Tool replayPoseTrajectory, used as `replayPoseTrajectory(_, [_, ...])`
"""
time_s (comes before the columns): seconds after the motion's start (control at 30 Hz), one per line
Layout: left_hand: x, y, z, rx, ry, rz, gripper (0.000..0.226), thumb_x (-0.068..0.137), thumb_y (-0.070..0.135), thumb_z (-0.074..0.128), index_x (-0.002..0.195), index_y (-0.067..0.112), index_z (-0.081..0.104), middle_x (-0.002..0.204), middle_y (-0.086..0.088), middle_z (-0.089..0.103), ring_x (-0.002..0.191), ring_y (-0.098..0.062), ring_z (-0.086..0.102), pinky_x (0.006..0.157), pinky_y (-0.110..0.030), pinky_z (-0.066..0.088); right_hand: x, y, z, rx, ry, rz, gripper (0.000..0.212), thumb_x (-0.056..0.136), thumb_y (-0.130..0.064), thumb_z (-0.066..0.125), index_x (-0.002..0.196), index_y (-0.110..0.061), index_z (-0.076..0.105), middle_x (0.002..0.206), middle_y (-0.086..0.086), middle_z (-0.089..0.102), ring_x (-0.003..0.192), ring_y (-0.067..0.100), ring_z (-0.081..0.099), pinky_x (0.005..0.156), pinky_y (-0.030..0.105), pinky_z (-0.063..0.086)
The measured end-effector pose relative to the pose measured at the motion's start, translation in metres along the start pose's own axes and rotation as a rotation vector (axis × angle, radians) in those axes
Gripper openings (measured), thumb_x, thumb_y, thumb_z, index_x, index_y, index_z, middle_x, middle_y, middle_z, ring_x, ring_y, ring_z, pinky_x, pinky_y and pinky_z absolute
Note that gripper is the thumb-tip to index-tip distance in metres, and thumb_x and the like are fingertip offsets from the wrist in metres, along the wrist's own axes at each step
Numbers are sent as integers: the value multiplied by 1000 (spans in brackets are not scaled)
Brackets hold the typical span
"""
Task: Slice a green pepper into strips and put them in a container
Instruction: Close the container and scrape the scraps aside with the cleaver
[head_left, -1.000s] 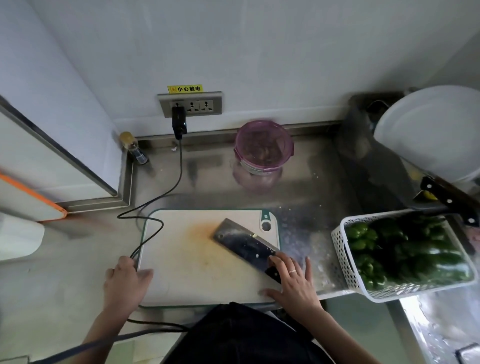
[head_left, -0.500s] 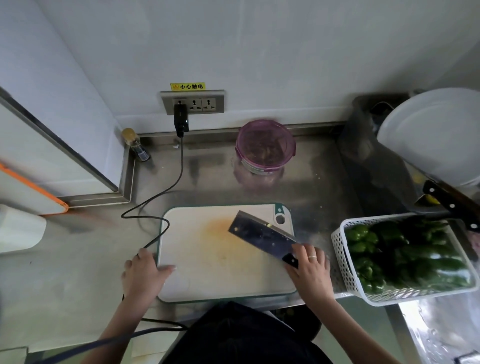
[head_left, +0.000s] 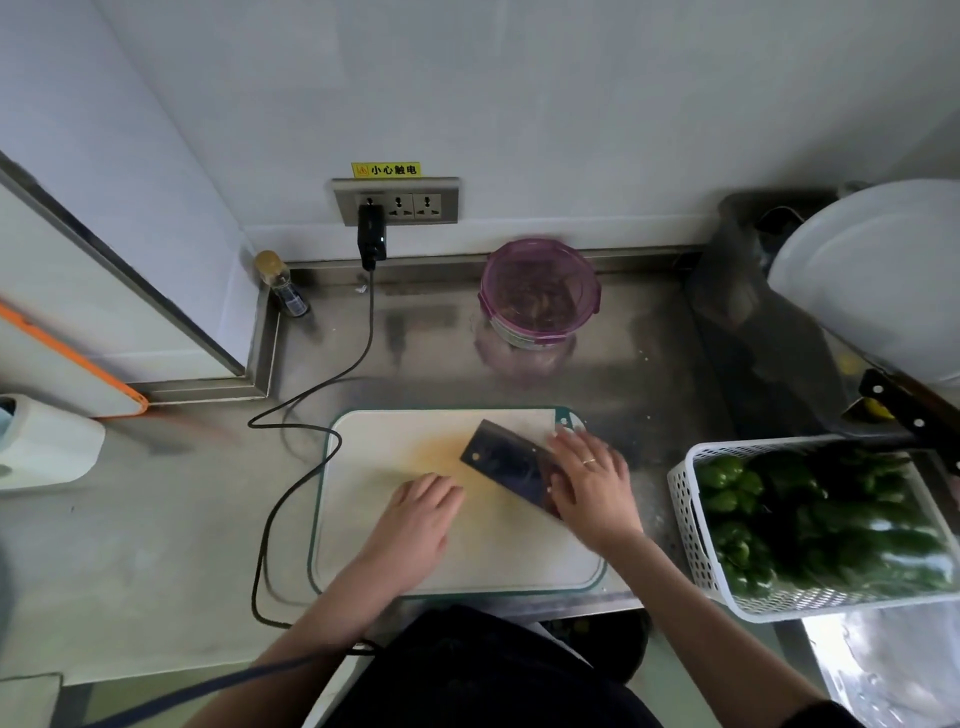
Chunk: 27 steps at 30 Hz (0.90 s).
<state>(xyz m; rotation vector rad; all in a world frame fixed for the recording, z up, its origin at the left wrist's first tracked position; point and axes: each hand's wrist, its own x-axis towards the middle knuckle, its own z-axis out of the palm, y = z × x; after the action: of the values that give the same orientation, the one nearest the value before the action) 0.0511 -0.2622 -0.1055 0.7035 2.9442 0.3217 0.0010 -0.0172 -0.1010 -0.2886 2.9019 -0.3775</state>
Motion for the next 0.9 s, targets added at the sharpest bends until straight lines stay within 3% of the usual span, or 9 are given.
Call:
replayPoseTrajectory(0.07, [13,8,-1,4,-55,73,57,51,18,78,106,17,64,111,3,61,107,-17,52,91,-30,43,-10,3,6,-15,27,-33,53,90,-37,38,142,-25,40,149,-7,38,141,14,24,114,38,9])
replayPoseTrajectory(0.13, [22,11,0,18,-96,75,58,50,19,80,107,17,67,116,2,63,109,-18,57,89,-30,50,-22,5,6,39,82,175,53,89,-42,50,139,-23,42,142,-4,46,133,21,36,109,43,21])
replayPoseTrajectory(0.27, [26,16,3,46,-160,-7,55,48,17,82,101,15,66,106,-1,63,97,-23,64,77,-34,55,-51,1,11,-51,-121,335,66,89,-59,44,140,-21,26,132,0,43,122,23,42,96,41,38])
replayPoseTrajectory(0.4, [15,9,3,64,-159,-162,42,56,25,81,90,10,60,84,-3,57,75,-23,60,62,-33,52,-56,-2,23,-155,-188,262,55,99,-42,36,145,-18,20,135,5,43,122,26,41,94,39,41])
replayPoseTrajectory(0.5, [4,4,0,47,-275,-212,45,76,46,65,104,12,54,98,-2,55,92,-23,57,76,-33,47,-59,-8,21,-188,-138,116,58,79,-33,74,125,-15,43,104,6,62,92,28,60,58,38,54])
replayPoseTrajectory(0.57, [-2,-1,4,33,-341,-254,49,89,52,44,119,13,44,114,-2,50,111,-22,49,88,-32,41,-65,-6,24,-127,-37,83,60,64,-22,86,112,-13,52,86,5,63,75,26,63,36,31,46])
replayPoseTrajectory(0.73, [-10,-5,7,32,-368,-281,50,93,54,38,120,12,42,119,-3,49,114,-21,46,89,-32,39,-62,0,22,40,102,251,25,92,-14,56,116,-7,53,102,13,59,92,34,59,45,37,44])
replayPoseTrajectory(0.8, [-15,-7,9,37,-358,-302,50,92,53,40,119,11,43,118,-4,48,114,-22,46,88,-33,40,-56,-6,16,100,141,387,27,98,-18,43,121,-5,50,113,15,55,102,34,53,54,38,44])
replayPoseTrajectory(0.9, [-28,-10,11,2,-342,-359,47,92,47,44,120,10,44,118,-6,47,114,-23,46,83,-33,43,-58,-12,12,120,181,362,30,97,-21,44,122,-6,50,110,15,53,101,34,51,56,41,46])
